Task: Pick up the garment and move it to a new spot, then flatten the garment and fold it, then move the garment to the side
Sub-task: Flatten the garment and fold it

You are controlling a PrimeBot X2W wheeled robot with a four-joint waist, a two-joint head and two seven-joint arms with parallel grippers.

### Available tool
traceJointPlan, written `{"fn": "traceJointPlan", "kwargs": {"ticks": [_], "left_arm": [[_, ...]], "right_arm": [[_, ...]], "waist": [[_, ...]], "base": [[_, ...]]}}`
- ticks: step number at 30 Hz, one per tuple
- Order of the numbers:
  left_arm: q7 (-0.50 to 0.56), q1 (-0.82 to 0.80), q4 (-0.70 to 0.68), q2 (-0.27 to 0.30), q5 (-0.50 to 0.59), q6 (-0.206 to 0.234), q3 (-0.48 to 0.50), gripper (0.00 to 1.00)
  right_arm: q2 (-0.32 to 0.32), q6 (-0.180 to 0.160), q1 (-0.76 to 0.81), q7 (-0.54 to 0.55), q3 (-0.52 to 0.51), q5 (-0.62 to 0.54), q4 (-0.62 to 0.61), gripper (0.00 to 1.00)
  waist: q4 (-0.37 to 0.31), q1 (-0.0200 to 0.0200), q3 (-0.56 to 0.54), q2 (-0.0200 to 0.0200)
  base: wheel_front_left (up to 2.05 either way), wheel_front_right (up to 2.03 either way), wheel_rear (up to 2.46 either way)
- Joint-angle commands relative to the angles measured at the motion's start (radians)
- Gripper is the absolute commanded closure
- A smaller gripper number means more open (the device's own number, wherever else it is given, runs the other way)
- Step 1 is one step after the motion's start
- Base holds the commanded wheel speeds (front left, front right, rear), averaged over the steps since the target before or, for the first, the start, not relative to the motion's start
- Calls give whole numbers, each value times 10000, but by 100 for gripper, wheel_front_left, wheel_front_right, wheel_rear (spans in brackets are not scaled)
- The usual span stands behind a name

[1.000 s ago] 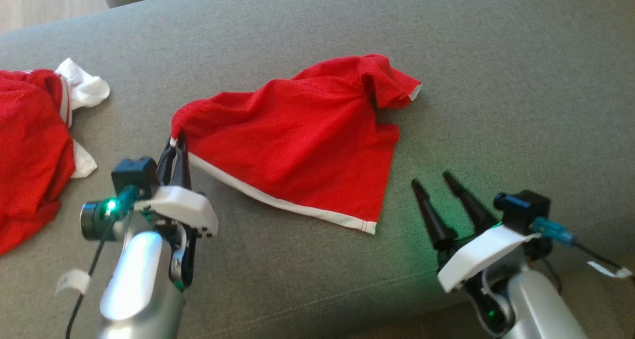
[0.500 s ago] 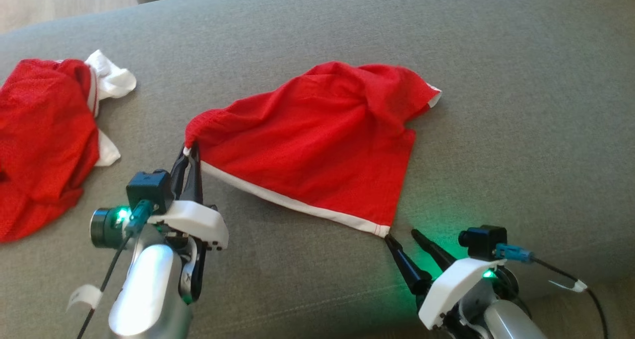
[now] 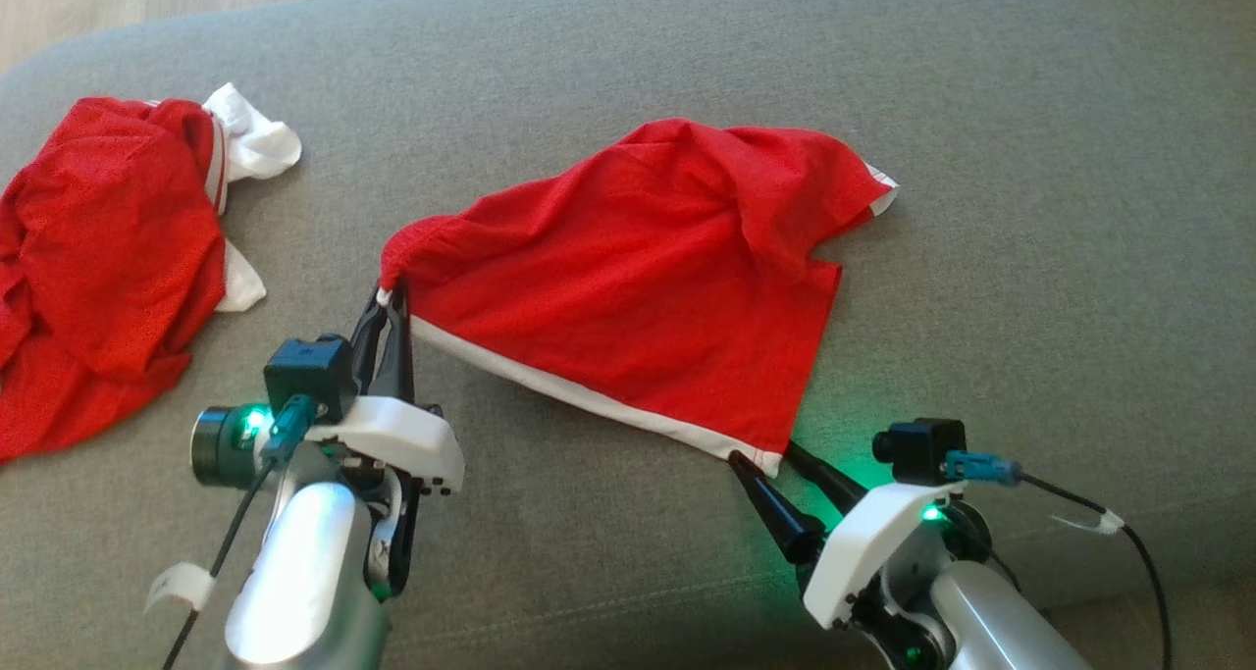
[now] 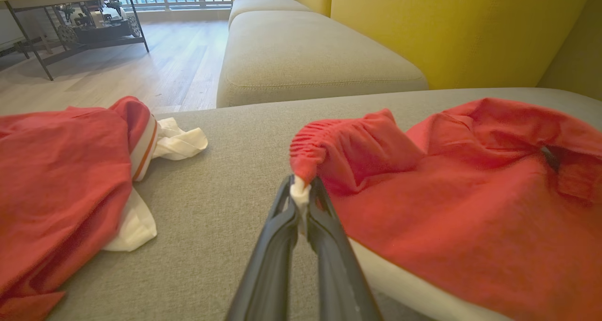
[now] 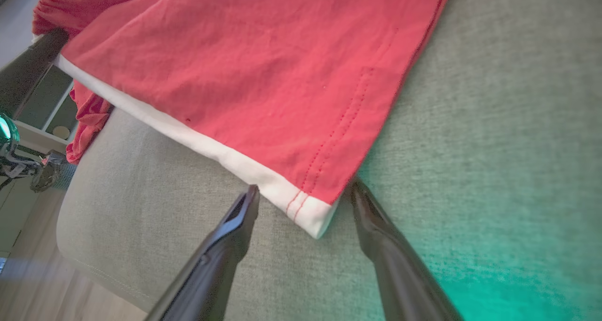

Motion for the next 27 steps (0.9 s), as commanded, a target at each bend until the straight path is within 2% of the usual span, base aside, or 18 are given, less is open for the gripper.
{"fn": "traceJointPlan", "kwargs": {"ticks": [1,4,5,6,8,13,21,27], "left_arm": [[-61,-233,-364,83,-62,75,288,100],[-61,-280,-359,76,-75,91,276,100],[-61,-293,-358,74,-81,93,278,100],[-61,-306,-357,73,-84,95,284,100],[-61,-326,-354,72,-84,105,308,100],[-61,-344,-351,98,-75,150,442,100],[-61,-261,-348,176,-135,150,650,100],[-57,-138,-485,208,-388,-151,664,100]], "right_arm": [[91,-4,-66,235,441,116,88,0],[91,-4,-177,331,639,304,225,0],[91,-4,-216,364,699,341,276,11],[91,-4,-252,407,760,363,333,51],[91,-4,-314,479,882,381,424,100],[91,-4,-398,454,938,320,565,100],[91,-4,-589,-114,240,-102,163,100],[42,-4,-746,-406,-736,-866,-1238,100]], "waist": [[22,1,20,0],[56,1,60,0],[61,1,72,0],[65,1,83,0],[64,1,94,0],[22,1,64,0],[-77,1,-218,0],[-146,1,-658,0]], "base": [[0,0,0],[0,0,0],[0,0,0],[0,0,0],[0,0,0],[0,0,0],[0,0,0],[0,0,0]]}}
